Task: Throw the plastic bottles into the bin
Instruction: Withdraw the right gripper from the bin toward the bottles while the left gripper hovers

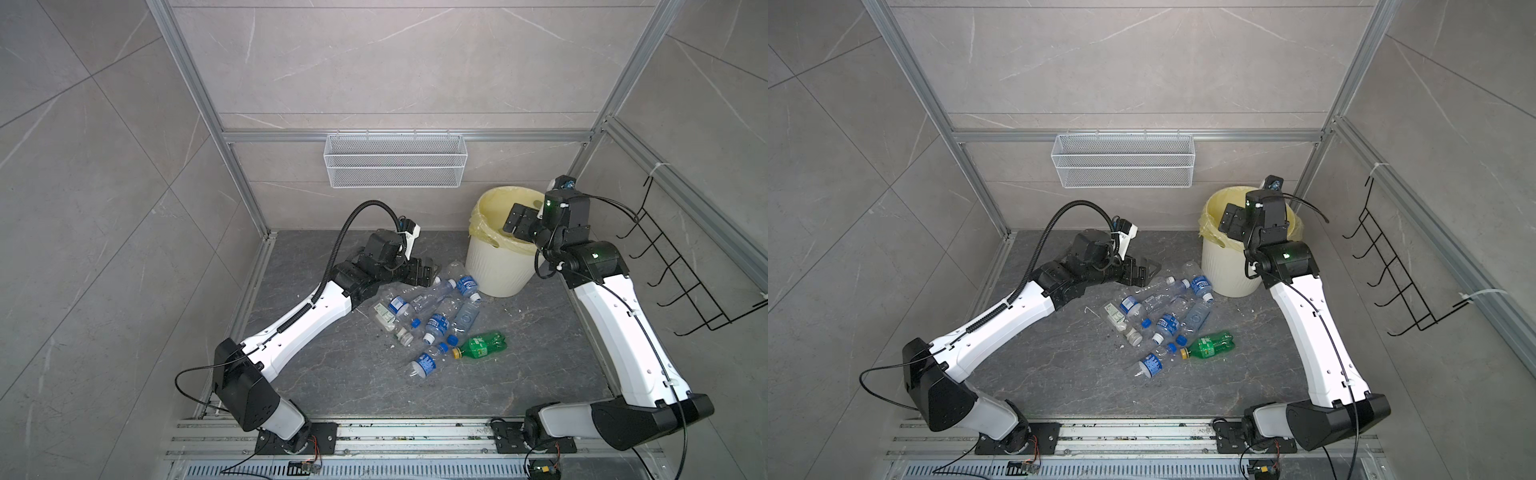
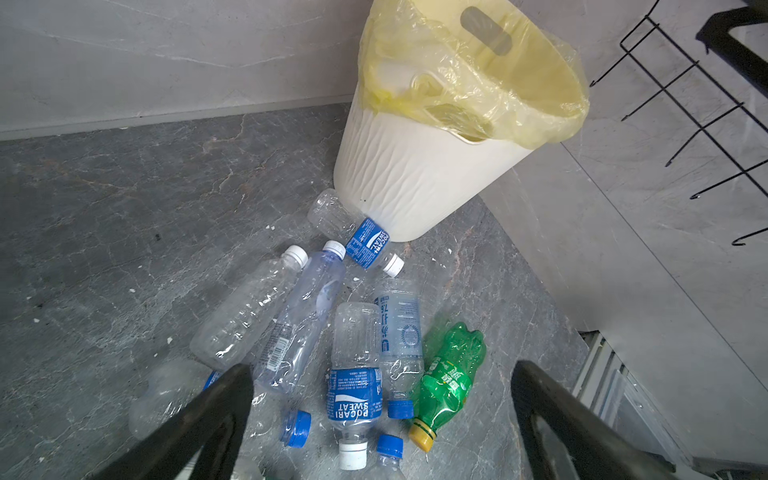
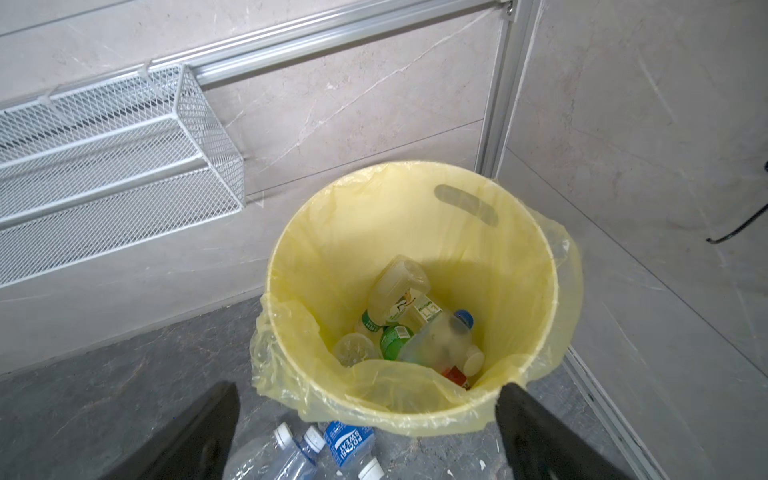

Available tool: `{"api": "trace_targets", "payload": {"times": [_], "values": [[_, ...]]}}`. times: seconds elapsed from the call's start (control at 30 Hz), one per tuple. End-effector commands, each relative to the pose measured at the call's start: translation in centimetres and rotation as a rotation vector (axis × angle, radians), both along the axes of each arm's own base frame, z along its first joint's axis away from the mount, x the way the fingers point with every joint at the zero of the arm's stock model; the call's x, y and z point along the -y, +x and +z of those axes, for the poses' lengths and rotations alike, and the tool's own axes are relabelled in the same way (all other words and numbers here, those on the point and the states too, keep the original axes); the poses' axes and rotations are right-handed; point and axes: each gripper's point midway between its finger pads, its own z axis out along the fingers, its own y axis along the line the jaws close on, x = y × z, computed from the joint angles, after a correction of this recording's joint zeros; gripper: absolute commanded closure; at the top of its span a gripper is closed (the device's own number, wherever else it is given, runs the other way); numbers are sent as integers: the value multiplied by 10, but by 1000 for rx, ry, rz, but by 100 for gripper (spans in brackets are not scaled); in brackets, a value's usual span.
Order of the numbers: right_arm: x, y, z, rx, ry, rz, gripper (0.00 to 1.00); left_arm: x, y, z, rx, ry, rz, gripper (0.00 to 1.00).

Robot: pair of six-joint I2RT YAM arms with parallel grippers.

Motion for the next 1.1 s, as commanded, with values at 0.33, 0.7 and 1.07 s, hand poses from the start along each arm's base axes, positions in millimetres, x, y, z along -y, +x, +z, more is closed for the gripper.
{"api": "trace_targets", "payload": {"times": [0.33, 0.7, 1.07], "values": [[-43, -48, -67, -151, -47, 115, 0, -17, 13, -10, -37, 54, 129, 0], [-64, -105, -195, -387, -52, 125, 0, -39, -15, -57, -257, -17, 193, 0], [-55, -142, -289, -572, 47, 40, 0, -35, -32, -114, -427, -82, 181, 0]]}}
